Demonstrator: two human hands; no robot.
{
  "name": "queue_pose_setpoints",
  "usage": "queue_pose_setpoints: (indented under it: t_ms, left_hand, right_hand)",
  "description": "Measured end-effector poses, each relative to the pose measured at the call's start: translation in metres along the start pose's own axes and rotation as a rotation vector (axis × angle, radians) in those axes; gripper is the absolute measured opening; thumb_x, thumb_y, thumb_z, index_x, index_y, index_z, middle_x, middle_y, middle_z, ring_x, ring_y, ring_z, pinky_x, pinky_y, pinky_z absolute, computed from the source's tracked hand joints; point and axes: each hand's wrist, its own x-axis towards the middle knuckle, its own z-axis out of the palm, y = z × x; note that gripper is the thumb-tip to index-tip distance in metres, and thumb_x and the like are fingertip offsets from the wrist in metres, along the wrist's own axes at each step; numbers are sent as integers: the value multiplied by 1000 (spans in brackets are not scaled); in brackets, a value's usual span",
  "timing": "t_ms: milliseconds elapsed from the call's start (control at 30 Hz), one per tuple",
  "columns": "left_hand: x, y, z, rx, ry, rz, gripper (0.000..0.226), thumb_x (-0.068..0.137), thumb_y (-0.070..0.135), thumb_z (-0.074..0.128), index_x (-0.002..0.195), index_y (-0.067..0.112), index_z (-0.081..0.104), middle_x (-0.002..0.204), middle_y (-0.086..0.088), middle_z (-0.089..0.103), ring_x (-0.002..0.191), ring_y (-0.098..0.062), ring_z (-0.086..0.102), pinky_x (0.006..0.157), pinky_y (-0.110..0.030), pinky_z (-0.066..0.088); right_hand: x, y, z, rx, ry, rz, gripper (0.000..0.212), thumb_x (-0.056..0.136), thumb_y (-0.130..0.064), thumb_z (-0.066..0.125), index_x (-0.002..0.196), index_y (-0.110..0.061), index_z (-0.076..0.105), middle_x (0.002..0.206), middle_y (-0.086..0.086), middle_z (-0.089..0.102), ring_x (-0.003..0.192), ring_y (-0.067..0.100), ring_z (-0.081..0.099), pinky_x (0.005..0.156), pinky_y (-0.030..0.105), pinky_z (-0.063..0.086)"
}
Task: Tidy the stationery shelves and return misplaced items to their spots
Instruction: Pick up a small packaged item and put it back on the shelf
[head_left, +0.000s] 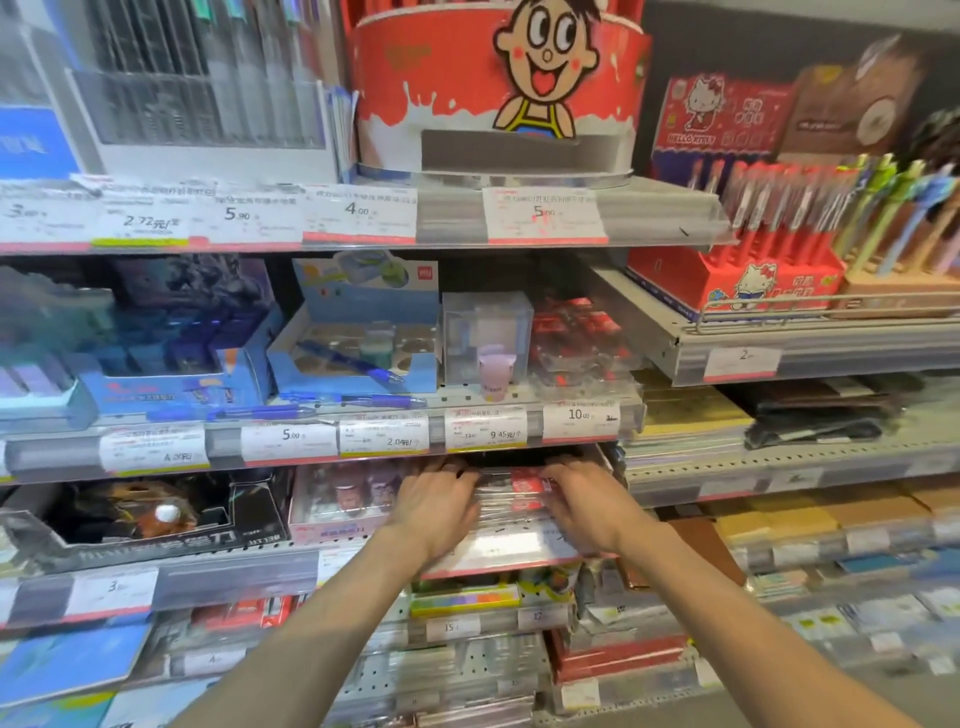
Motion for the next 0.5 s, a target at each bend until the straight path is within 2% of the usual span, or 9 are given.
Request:
queue_pose_setpoints:
  t_ms: [267,500]
  left_hand:
    - [1,-3,6,-19,50,40,40,100,41,44,135,24,52,135,-4,58,123,-29,54,95,-41,47]
    - [-2,-7,13,-10,145,81,41,97,48,47,129,24,57,128,-1,64,120,-25,56,96,-39,44]
  right_hand:
    - [4,3,4,9,-21,32,34,95,-34,56,127,-23,63,123,-1,69,116,26,60,100,38,48]
    - [0,4,-2,20,-7,9,43,93,-31,59,135,-23,56,135,-1,61,126,24,52,110,38,41]
